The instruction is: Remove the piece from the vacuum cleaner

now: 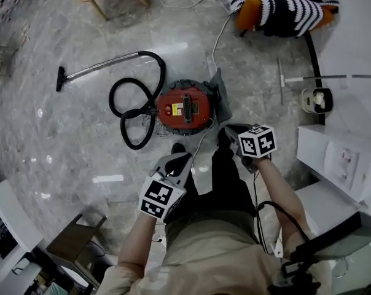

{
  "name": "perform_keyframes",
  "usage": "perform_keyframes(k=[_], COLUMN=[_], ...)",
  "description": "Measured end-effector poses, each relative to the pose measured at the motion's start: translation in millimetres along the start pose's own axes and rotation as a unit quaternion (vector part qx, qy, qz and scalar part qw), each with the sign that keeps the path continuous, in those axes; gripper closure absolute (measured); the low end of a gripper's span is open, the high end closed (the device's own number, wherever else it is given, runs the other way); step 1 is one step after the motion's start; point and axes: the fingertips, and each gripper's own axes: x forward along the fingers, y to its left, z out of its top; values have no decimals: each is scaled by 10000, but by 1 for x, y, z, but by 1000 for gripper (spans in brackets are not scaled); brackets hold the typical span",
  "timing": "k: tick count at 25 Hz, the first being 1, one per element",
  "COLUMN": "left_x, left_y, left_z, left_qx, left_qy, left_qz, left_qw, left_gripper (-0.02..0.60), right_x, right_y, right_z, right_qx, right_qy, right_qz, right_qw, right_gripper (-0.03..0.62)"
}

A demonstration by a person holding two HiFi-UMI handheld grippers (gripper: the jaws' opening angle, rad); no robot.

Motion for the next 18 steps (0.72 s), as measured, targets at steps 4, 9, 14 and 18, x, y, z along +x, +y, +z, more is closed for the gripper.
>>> perform_keyframes(k=[4,9,14,18], left_x=[20,58,90,104], left_y=[24,44,55,52], left_z=[-19,-53,-83,-103], left_qx=[72,27,38,-157], left_qy=[186,410,662,794], left_qz=[-37,-6,70,-25], left_qw=[9998,9992,9978,9967], left_gripper=[588,588,588,588], right_x=[38,80,108,128], right_y=[-27,-87,-132,-157], right_z=[8,9,3,6], right_qx=[326,371,554,381], right_qy=[-160,-135,-144,-184], right_qz=[194,-114,-385,-687], right_qw=[9992,9992,9976,9967], right_gripper=[592,592,591,588])
